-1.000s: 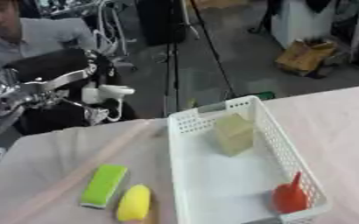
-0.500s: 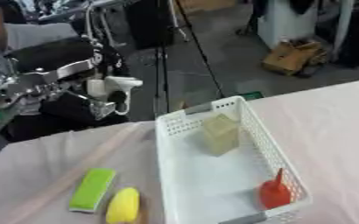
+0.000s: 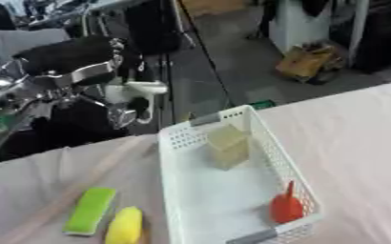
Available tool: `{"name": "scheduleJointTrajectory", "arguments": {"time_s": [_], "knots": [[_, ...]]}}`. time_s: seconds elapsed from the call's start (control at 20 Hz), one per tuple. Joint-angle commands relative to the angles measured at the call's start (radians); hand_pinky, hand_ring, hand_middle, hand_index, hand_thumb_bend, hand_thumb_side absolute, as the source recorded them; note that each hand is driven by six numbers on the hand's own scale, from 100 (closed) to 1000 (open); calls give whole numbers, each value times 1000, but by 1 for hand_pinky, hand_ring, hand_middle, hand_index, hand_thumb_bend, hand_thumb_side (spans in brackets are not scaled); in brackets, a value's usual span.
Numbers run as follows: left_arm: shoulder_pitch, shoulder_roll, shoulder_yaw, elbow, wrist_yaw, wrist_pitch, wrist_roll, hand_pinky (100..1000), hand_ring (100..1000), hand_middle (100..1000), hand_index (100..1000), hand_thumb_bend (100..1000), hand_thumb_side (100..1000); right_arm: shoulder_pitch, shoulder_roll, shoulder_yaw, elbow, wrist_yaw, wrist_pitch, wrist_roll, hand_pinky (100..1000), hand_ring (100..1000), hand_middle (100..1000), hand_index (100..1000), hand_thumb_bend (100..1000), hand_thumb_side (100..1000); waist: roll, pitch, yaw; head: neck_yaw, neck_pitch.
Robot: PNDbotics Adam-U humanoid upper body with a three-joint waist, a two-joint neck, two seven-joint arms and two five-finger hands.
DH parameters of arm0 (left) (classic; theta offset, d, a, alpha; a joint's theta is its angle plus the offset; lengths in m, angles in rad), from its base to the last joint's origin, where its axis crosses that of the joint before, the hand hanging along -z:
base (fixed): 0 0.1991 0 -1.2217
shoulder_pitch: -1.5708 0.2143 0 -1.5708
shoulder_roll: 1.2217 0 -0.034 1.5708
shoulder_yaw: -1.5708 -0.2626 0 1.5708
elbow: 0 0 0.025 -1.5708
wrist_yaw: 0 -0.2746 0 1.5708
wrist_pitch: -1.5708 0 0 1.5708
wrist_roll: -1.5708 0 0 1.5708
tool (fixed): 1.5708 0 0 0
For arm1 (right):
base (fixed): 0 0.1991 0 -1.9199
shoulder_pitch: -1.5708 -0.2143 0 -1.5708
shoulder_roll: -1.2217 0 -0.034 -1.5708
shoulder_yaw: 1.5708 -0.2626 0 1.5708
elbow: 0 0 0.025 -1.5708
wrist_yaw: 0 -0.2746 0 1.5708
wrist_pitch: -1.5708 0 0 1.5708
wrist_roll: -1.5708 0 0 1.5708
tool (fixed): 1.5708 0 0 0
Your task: Pick up objects on the table and place them in the box.
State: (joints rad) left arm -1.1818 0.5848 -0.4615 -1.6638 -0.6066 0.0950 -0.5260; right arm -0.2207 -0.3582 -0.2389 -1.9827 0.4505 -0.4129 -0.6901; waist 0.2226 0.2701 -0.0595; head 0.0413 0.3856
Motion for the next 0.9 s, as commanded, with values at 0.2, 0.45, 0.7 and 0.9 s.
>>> {"name": "scheduleJointTrajectory", "arguments": {"time_s": [0.2,0.45,0.7,0.9], "knots": [[-53,-38,-10,25,-50,-30,5,100,456,548,678,226,139,-15,-26,4,-17,-16,-5,9,849,818,598,651,100,1000,-10,-19,-10,20,-14],[-85,-111,-19,74,-128,-59,21,100,457,549,674,247,132,-19,-19,8,-17,-22,-10,16,850,818,598,652,100,1000,-18,-14,-17,57,-22],[-87,-149,-20,123,-178,-84,36,100,461,552,673,250,135,-22,-16,10,-17,-24,-14,20,850,818,598,652,100,1000,-20,-10,-22,90,-18],[-76,-165,-21,155,-208,-98,49,100,463,551,671,237,142,-24,-14,11,-17,-25,-16,21,850,818,598,652,100,1000,-23,-7,-26,101,-20]]}}
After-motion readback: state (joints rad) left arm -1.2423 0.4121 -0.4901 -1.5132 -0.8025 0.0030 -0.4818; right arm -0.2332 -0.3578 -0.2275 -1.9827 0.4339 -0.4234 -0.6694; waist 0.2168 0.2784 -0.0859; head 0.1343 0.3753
